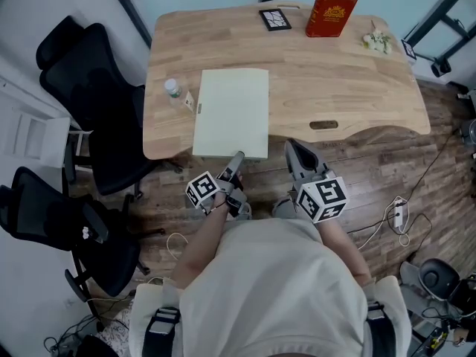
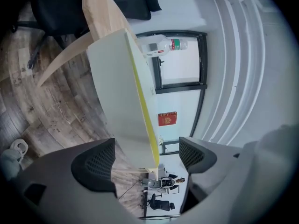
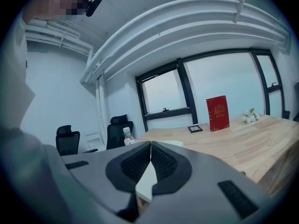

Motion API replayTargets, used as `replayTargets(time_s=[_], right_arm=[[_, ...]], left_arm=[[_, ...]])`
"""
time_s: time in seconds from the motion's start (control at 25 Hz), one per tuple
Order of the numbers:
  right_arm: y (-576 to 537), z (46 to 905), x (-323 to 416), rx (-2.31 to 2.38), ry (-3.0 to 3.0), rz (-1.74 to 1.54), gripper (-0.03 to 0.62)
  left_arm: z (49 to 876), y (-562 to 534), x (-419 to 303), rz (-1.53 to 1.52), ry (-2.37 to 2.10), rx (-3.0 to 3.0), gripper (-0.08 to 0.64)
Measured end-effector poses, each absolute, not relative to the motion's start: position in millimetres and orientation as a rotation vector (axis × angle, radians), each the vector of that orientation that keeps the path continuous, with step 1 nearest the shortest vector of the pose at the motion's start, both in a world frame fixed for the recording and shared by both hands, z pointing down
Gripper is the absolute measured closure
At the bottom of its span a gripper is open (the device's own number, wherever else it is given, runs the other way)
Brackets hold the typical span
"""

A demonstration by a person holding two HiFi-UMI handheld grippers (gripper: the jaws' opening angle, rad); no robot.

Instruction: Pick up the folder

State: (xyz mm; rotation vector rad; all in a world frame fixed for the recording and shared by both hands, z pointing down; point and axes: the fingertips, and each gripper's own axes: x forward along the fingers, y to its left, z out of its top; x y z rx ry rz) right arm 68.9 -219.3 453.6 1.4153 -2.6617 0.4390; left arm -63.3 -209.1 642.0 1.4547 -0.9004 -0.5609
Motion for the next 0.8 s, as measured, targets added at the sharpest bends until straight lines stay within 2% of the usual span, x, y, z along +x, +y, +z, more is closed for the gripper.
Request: replayTargets(time_s=[0.8], right_arm=[[-243,463,95,1.428,-2.644,0.466,0.574]], left_arm=[[670,-242,-53,-0.599,-0.957,1.354,0.155]])
